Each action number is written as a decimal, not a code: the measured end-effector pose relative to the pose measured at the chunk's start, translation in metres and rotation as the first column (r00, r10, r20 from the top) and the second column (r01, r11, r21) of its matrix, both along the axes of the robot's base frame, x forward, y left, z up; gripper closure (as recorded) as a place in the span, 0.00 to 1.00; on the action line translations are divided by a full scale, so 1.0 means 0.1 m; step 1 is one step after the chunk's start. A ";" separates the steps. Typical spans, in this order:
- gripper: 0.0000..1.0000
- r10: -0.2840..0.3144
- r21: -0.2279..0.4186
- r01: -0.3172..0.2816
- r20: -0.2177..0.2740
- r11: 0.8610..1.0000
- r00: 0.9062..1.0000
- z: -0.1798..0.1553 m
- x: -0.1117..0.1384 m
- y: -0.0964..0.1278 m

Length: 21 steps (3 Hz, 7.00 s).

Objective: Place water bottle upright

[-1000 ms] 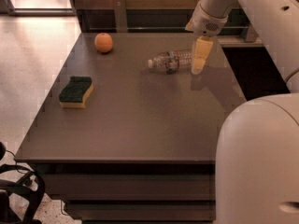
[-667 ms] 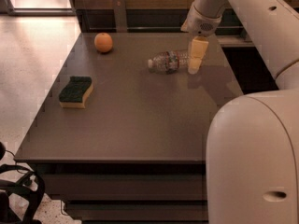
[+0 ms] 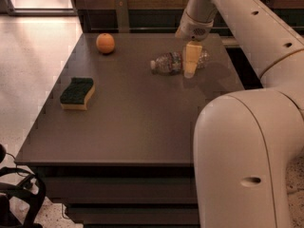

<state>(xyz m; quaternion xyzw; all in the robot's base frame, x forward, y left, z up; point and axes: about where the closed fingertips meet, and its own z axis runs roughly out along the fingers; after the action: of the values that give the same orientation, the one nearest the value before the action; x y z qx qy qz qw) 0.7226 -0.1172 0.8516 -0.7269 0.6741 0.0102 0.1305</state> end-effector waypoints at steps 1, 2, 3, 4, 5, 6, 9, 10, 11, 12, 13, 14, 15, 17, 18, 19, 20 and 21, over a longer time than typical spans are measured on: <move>0.00 0.021 0.016 -0.020 -0.029 1.000 0.999 -0.16 0.02 0.10; 0.26 0.032 0.031 -0.030 -0.053 0.999 0.998 -0.33 0.02 0.18; 0.47 0.031 0.034 -0.029 -0.043 0.999 0.999 -0.35 0.06 0.20; 0.78 0.030 0.035 -0.029 -0.042 0.999 0.999 -0.31 0.06 0.20; 1.00 0.030 0.038 -0.028 -0.034 0.999 0.999 -0.33 0.10 0.23; 1.00 0.030 0.038 -0.028 -0.034 0.999 0.999 -0.32 0.10 0.23; 1.00 -0.012 0.143 0.010 0.009 0.990 1.000 0.44 0.10 0.51; 1.00 -0.029 0.216 0.020 0.038 0.976 0.999 0.67 0.11 0.56; 1.00 -0.055 0.336 0.025 0.078 0.941 0.995 0.95 0.08 0.51; 1.00 -0.083 0.419 0.028 0.114 0.908 0.990 1.19 0.02 0.40; 1.00 -0.101 0.507 0.010 0.152 0.862 0.983 1.41 -0.13 0.30; 1.00 -0.103 0.564 -0.019 0.183 0.826 0.978 1.48 -0.25 0.32; 1.00 -0.126 0.689 -0.064 0.223 0.722 0.967 1.45 -0.32 0.39; 1.00 -0.220 0.846 -0.078 0.224 0.528 0.949 1.35 -0.32 0.43; 1.00 -0.280 0.903 -0.060 0.195 0.425 0.940 1.25 -0.27 0.36; 1.00 -0.338 0.943 -0.025 0.144 0.333 0.930 1.14 -0.18 0.24; 1.00 -0.375 0.965 0.007 0.095 0.263 0.922 1.06 -0.08 0.13; 1.00 -0.378 0.967 0.010 0.090 0.256 0.922 1.05 -0.07 0.13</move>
Offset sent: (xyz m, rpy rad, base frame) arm -0.0153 0.0177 -0.0437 0.0282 0.1218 0.0468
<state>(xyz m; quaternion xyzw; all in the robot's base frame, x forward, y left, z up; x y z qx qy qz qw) 0.7151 -0.1044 0.9570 -0.4047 0.5887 0.2823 0.6403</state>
